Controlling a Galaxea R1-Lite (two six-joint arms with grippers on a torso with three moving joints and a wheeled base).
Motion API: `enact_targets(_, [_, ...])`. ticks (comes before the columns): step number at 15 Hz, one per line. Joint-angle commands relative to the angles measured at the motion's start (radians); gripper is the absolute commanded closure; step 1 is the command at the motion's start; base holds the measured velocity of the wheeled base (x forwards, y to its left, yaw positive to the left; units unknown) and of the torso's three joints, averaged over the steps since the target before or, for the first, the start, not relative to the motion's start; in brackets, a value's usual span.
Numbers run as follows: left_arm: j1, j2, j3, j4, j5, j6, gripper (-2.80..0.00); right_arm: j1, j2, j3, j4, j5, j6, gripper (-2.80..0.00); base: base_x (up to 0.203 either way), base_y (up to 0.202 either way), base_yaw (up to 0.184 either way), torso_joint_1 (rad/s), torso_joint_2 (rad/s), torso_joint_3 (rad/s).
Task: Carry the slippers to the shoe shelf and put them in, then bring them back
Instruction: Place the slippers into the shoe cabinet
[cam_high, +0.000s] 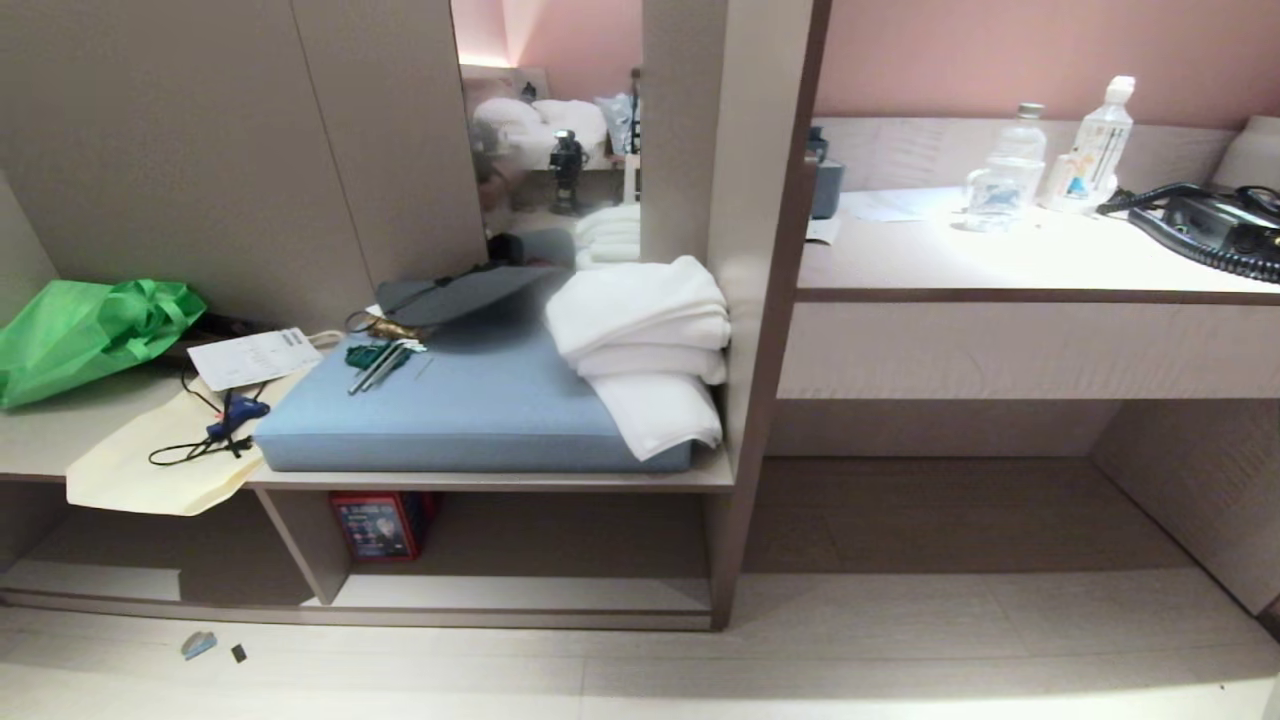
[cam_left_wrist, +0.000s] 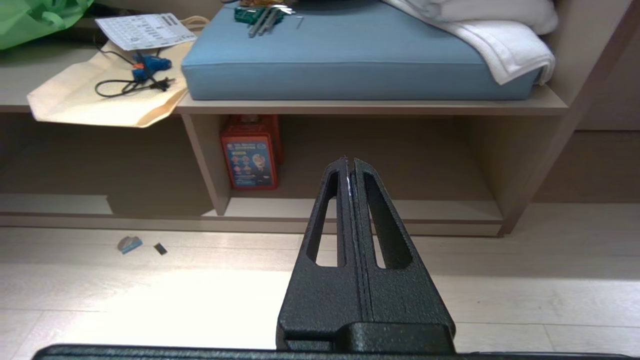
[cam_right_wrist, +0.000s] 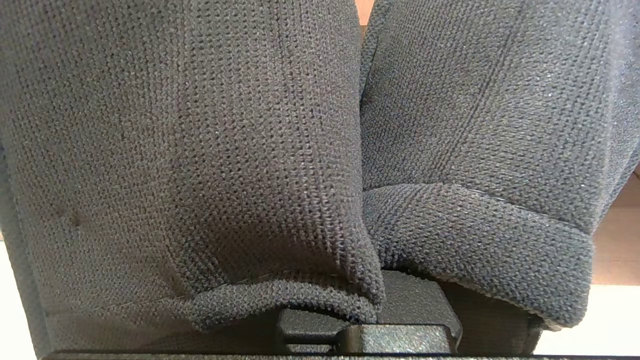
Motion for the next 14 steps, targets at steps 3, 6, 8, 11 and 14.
enact_targets(3, [0.0, 0.001, 0.0, -0.001, 0.001, 0.0, 0.0, 0.001, 0.0, 0.0, 0.0, 0.0, 0.001, 0.0, 0.0, 0.197, -0.001, 0.001, 0.0, 0.004])
enact_targets(6, [0.0, 0.001, 0.0, 0.0, 0.0, 0.0, 0.0, 0.001, 0.0, 0.0, 0.0, 0.0, 0.001, 0.0, 0.0, 0.196, -0.003, 0.001, 0.0, 0.002])
enact_targets(8, [0.0, 0.001, 0.0, 0.001, 0.001, 0.0, 0.0, 0.001, 0.0, 0.0, 0.0, 0.0, 0.0, 0.0, 0.0, 0.196, -0.003, 0.0, 0.0, 0.003])
enact_targets(11, [0.0, 0.001, 0.0, -0.001, 0.001, 0.0, 0.0, 0.001, 0.0, 0.0, 0.0, 0.0, 0.001, 0.0, 0.0, 0.193, 0.0, 0.0, 0.0, 0.001])
enact_targets(14, [0.0, 0.001, 0.0, -0.001, 0.001, 0.0, 0.0, 0.001, 0.0, 0.0, 0.0, 0.0, 0.0, 0.0, 0.0, 0.196, -0.002, 0.001, 0.0, 0.003])
